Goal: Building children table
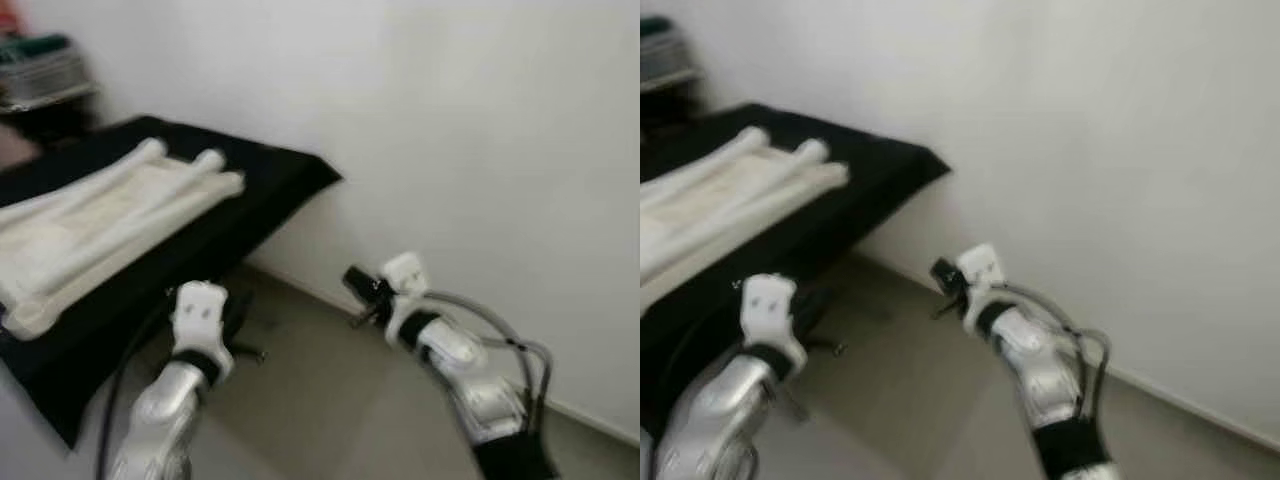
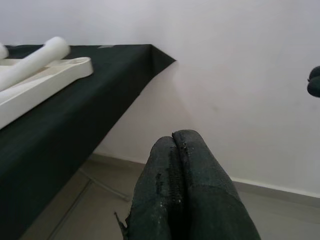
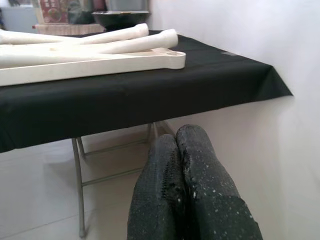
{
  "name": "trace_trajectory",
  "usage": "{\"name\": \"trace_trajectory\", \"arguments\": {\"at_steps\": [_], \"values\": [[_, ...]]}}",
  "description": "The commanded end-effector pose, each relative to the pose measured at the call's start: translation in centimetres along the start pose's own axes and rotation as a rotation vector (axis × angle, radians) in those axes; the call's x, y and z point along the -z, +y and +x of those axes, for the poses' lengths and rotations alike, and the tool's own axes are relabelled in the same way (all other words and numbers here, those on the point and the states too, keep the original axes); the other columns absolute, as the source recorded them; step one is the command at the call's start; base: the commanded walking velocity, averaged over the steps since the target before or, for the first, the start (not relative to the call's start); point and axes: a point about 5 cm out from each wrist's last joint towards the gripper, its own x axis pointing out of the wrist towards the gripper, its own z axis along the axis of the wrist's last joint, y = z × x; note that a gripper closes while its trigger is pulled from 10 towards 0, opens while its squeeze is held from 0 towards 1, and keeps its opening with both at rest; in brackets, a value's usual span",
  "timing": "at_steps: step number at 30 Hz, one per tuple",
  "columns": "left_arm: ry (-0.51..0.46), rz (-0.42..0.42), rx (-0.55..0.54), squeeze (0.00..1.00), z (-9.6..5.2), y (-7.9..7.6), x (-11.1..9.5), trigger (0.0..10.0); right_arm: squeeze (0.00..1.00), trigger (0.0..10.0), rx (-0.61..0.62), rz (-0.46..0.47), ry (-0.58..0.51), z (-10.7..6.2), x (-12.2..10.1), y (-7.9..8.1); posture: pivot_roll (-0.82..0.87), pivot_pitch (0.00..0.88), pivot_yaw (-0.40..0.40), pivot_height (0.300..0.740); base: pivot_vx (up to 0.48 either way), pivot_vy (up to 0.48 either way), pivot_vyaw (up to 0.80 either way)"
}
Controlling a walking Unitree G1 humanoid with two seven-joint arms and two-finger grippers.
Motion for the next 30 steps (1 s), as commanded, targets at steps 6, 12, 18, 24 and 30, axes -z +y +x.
{"name": "trace_trajectory", "arguments": {"at_steps": [6, 12, 18, 24, 30], "values": [[0.034, 0.000, 0.019, 0.00, -0.86, 0.29, 0.69, 10.0, 0.00, 10.0, -0.012, 0.017, -0.010, 0.29, 0.01, 0.40, -0.06, 0.019, 0.007, 0.740, 0.000, 0.000, 0.80], [0.026, -0.004, -0.002, 0.00, -0.79, 0.27, 0.71, 10.0, 0.00, 10.0, -0.010, 0.013, -0.008, 0.26, 0.08, 0.33, -0.05, 0.014, 0.004, 0.740, 0.000, 0.000, 0.80], [0.019, -0.026, -0.024, 0.00, -0.87, 0.43, 0.81, 10.0, 0.00, 10.0, 0.028, 0.004, -0.004, 0.19, 0.20, 0.04, -0.05, 0.007, 0.003, 0.740, 0.000, 0.000, 0.25], [0.012, -0.046, -0.036, 0.00, -0.94, 0.64, 0.88, 10.0, 0.00, 10.0, 0.045, 0.008, 0.003, 0.21, 0.38, -0.04, -0.05, 0.002, 0.004, 0.740, 0.000, -0.227, 0.00], [0.006, -0.066, -0.050, 0.00, -0.88, 0.83, 0.99, 10.0, 0.00, 10.0, 0.041, 0.006, 0.003, 0.26, 0.48, 0.09, -0.05, 0.000, 0.005, 0.740, 0.000, -0.458, 0.00]]}}
